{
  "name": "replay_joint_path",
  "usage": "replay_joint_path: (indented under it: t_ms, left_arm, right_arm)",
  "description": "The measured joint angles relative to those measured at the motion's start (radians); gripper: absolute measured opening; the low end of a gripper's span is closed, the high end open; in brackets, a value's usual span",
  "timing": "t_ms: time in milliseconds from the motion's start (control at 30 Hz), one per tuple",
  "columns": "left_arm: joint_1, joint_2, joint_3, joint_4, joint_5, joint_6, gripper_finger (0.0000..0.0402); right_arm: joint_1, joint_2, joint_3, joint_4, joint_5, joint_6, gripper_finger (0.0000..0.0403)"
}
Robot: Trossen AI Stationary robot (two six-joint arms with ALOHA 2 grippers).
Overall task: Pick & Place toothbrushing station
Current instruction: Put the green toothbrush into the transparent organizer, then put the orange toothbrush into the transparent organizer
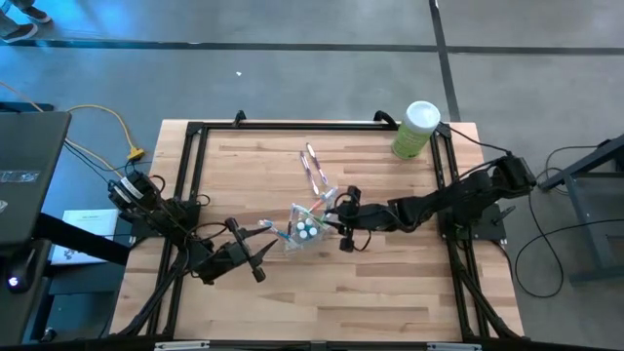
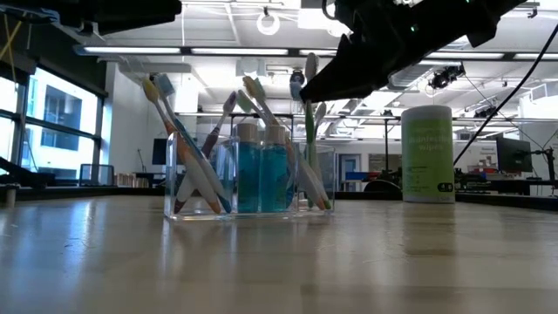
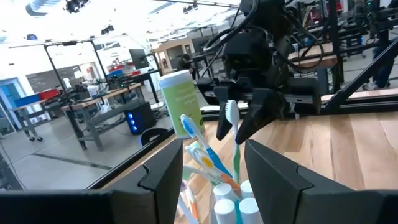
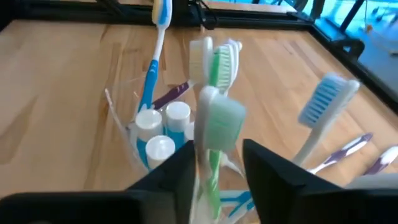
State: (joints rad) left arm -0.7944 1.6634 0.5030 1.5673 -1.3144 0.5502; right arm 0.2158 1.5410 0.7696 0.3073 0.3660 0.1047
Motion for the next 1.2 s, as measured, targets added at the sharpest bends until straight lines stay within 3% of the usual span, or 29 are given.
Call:
replay_joint_path:
  t_ms: [200, 367, 500, 667, 833, 933, 1033, 1200]
  left_arm:
    - [0.000, 0.000, 0.000, 0.000, -0.083, 0.019, 0.0165]
    - [0.000, 0.000, 0.000, 0.000, -0.109, 0.037, 0.0165]
    - [0.000, 0.000, 0.000, 0.000, -0.105, 0.061, 0.0165]
    - [0.015, 0.000, 0.000, 0.000, -0.099, 0.090, 0.0165]
    - [0.053, 0.000, 0.000, 0.000, -0.074, 0.092, 0.0165]
    - [0.083, 0.000, 0.000, 0.000, -0.037, 0.093, 0.0165]
    - [0.115, 0.001, 0.000, 0.000, -0.016, 0.093, 0.0165]
    - [0.151, 0.001, 0.000, 0.000, -0.013, 0.092, 0.0165]
  right_arm:
    - [0.020, -0.016, 0.012, -0.010, -0.002, -0.031, 0.0204]
    - [0.059, -0.094, 0.032, -0.088, 0.002, -0.100, 0.0246]
    - [0.064, -0.181, 0.033, -0.210, 0.050, -0.143, 0.0254]
    - [0.050, -0.282, 0.032, -0.466, 0.066, -0.062, 0.0249]
    - [0.035, -0.319, 0.032, -0.657, 0.057, 0.022, 0.0244]
    - [0.016, -0.318, 0.032, -0.671, 0.066, 0.020, 0.0243]
    - [-0.005, -0.319, 0.032, -0.688, 0.157, -0.037, 0.0243]
    - [-0.097, -0.326, 0.032, -0.872, 0.397, -0.032, 0.0242]
